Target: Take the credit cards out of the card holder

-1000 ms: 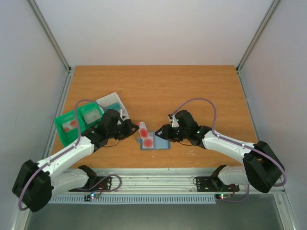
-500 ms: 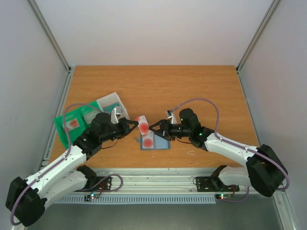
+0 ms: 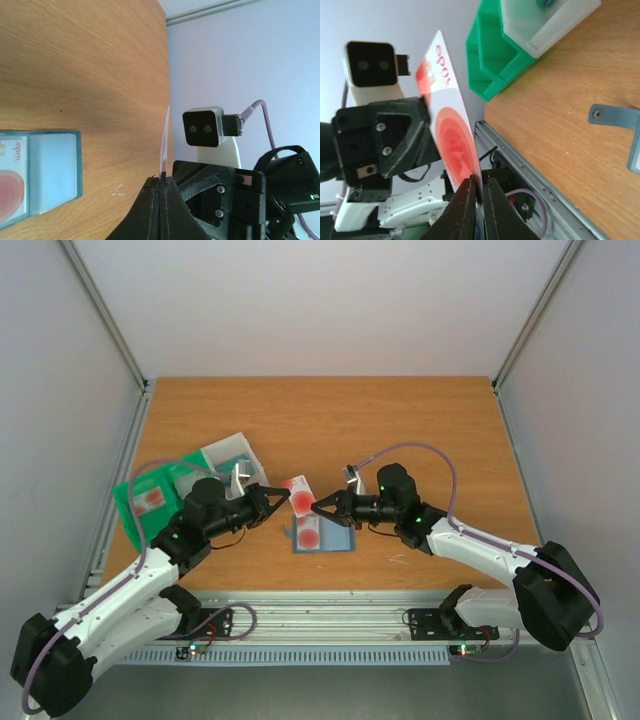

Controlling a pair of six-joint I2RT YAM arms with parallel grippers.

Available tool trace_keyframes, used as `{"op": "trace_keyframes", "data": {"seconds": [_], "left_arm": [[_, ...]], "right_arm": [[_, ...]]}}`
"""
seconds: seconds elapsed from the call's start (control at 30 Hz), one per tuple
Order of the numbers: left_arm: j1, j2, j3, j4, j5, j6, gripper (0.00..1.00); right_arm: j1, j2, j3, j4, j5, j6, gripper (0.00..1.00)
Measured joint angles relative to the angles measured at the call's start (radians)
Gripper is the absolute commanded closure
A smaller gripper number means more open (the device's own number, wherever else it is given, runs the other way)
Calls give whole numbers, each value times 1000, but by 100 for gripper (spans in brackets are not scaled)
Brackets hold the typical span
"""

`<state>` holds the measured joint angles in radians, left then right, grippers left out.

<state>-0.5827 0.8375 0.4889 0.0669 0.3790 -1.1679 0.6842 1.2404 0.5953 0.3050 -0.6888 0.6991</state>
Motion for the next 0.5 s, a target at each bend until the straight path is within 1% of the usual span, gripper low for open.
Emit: {"op": "trace_keyframes", "data": {"seconds": [0.03, 0.1, 0.2, 0.23, 0.3, 0.37, 0.5], "left_arm": [[1, 0, -1, 2, 2, -2, 99], [7, 0, -6, 1, 2, -3, 94], [9, -1, -9, 3, 13, -5, 74], [9, -3, -10, 4, 24, -10, 69], [9, -13, -11, 5, 47, 7, 62], [9, -31, -11, 7, 82, 18, 57], [9, -71, 3, -28, 179, 74, 55]], "right_arm": [[0, 0, 0, 7, -5, 4, 99], [-3, -3, 0, 29, -18, -1, 99], [-6, -25, -9, 46, -35, -23, 99], [-5, -35, -12, 47, -45, -34, 99], [-5, -60, -17, 46, -72, -62, 99], [-5, -87, -19, 44, -113, -96, 99], [-5, -160, -27, 45, -211, -163, 99]]}}
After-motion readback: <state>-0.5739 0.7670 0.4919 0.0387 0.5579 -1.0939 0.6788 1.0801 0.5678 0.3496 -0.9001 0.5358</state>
